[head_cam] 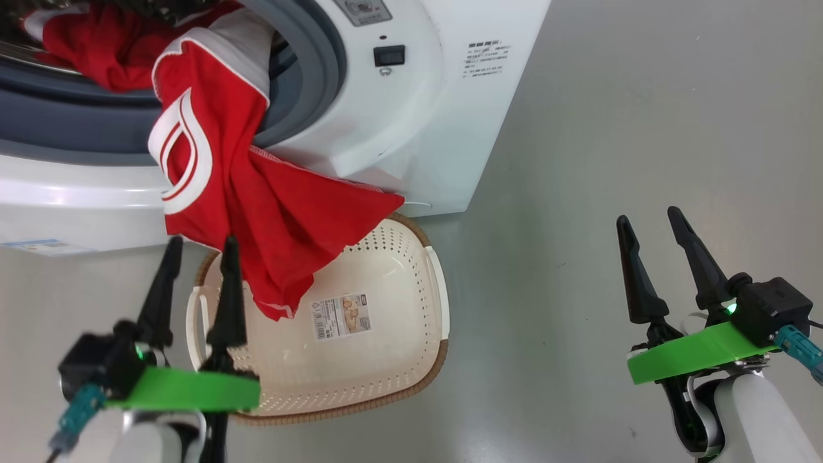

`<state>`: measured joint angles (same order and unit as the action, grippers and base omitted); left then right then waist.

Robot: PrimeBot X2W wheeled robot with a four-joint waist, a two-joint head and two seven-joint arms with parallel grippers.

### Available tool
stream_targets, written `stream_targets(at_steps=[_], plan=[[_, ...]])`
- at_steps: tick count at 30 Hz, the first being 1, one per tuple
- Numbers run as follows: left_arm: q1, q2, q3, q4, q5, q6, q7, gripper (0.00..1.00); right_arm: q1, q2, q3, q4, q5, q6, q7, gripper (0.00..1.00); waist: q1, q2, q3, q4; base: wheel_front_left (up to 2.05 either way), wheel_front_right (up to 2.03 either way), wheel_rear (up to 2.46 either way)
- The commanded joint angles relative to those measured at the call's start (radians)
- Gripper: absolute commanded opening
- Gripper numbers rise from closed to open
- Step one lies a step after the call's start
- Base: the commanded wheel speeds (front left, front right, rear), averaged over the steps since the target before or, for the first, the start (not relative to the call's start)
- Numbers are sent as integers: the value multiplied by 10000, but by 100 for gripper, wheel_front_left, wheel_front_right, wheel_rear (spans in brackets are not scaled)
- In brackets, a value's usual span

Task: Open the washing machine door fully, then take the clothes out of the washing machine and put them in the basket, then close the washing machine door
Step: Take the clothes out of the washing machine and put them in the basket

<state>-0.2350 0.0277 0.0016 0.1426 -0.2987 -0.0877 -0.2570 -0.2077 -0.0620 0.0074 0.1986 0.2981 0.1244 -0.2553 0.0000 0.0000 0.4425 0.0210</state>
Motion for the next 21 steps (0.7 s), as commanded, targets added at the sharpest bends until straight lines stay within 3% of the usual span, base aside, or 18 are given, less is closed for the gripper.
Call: stream_targets(at_steps=[1,10,21], plan=[[-515,226,416,41,250,-71,-47,100,133,-19,200,-192,-7,63,-65,100,0,0,-11,6,0,0,0],[-3089,536,604,2845,1065,-263,-47,100,-10,14,425,-153,17,63,-65,100,0,0,163,-240,0,0,0],[-5872,1102,747,6125,1187,-269,-47,100,-158,60,456,-210,49,63,-65,100,0,0,528,-669,0,0,0]])
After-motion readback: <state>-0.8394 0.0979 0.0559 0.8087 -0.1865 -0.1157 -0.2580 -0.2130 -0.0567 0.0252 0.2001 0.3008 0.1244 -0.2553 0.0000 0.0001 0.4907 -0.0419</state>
